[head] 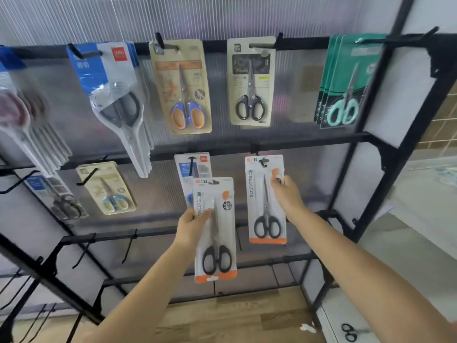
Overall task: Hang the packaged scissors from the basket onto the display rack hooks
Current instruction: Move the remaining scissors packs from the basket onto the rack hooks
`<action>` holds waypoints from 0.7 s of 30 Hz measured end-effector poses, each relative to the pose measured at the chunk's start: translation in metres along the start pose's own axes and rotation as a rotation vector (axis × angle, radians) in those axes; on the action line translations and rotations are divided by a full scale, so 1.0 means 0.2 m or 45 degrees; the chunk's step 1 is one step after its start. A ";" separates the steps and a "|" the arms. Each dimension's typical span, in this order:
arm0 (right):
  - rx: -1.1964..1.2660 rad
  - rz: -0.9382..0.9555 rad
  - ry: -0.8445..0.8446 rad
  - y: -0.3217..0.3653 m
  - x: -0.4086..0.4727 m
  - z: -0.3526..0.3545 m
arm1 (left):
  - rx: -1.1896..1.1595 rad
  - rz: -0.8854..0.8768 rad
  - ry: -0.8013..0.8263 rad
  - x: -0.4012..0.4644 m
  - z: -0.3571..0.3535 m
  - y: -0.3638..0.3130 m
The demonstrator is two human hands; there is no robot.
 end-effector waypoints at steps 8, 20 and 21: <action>-0.015 -0.003 0.025 0.01 0.20 -0.08 | 0.046 -0.010 -0.010 0.09 -0.02 -0.03; -0.384 0.254 -0.168 0.12 0.17 0.17 | 0.050 -0.054 0.133 0.09 -0.09 -0.03; -0.369 0.338 -0.214 0.17 0.13 0.22 | 0.050 -0.053 0.151 0.09 -0.11 -0.01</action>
Point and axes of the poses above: each hand's wrist, its own x-axis towards the middle knuckle, its own z-axis out of the back of the hand, y = z × x, the point moved 8 cm from there along x, towards the middle knuckle, and after that the axes turned 8 degrees about -x, right-handed, at the moved point
